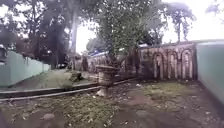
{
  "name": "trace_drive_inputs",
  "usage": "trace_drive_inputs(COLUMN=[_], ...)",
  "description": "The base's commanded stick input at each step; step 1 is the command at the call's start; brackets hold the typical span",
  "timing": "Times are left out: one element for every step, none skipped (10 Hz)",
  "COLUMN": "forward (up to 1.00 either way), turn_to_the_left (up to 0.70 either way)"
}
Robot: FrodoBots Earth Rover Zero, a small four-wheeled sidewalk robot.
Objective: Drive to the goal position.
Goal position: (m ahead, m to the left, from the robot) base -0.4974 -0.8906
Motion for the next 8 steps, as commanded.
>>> trace_drive_inputs(forward=[0.45,0.45,0.45,0.45,0.45,0.45,0.45,0.45], turn_to_the_left=[0.27,0.27,0.27,0.27,0.27,0.27,0.27,0.27])
